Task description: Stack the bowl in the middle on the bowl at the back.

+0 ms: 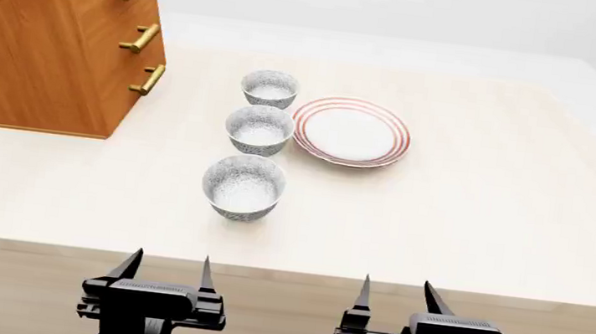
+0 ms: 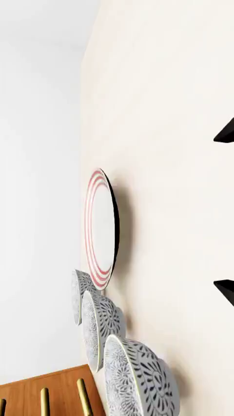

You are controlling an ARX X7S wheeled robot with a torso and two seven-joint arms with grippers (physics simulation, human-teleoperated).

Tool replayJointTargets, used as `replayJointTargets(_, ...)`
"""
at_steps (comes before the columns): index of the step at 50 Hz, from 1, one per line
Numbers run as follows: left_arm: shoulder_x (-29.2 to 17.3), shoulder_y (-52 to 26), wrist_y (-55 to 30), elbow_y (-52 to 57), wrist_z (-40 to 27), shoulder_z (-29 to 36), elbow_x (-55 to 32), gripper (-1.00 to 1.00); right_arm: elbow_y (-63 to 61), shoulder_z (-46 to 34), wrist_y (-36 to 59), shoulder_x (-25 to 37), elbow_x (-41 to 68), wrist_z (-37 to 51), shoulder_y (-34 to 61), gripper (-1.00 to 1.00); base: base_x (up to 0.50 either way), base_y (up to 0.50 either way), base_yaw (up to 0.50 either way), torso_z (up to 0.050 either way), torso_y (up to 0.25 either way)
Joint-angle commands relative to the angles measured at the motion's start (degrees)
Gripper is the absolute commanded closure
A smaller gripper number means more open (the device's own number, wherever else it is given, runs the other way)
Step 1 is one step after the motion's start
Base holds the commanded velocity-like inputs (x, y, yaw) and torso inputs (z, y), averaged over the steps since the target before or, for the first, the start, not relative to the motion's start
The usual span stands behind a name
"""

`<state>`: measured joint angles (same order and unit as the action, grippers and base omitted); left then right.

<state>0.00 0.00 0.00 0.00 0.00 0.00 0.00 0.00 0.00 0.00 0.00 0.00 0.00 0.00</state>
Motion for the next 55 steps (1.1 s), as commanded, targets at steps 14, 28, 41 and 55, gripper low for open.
replayJointTargets(14, -3.62, -0.6, -11.8, 15.14, -2.76, 2.17, -5.65, -1.0, -15.22, -3.51, 13.15, 3.54, 1.0, 4.16, 0.36, -1.0, 0.0, 0.0, 0.0, 0.0, 0.0)
replayJointTargets(28, -8.95, -10.43, -24.52, 24.54, 0.1, 3.9, -8.65, -1.0, -28.66, -4.1, 31.55, 8.59, 2.12, 2.27, 7.54, -1.0, 0.0, 0.0, 0.0, 0.0, 0.0)
replayJointTargets(41, -11.12, -25.37, -41.48, 25.05, 0.61, 5.26, -10.83, -1.0, -36.11, -0.12, 53.73, 12.07, 9.19, -2.65, 21.94, -1.0, 0.0, 0.0, 0.0, 0.0, 0.0)
replayJointTargets(55, -11.05, -39.79, -52.99, 20.82, -0.12, 7.96, -10.74, -1.0, -33.1, 3.67, 67.34, 13.56, 13.66, -4.89, 36.87, -1.0, 0.01, 0.0, 0.0, 0.0, 0.0)
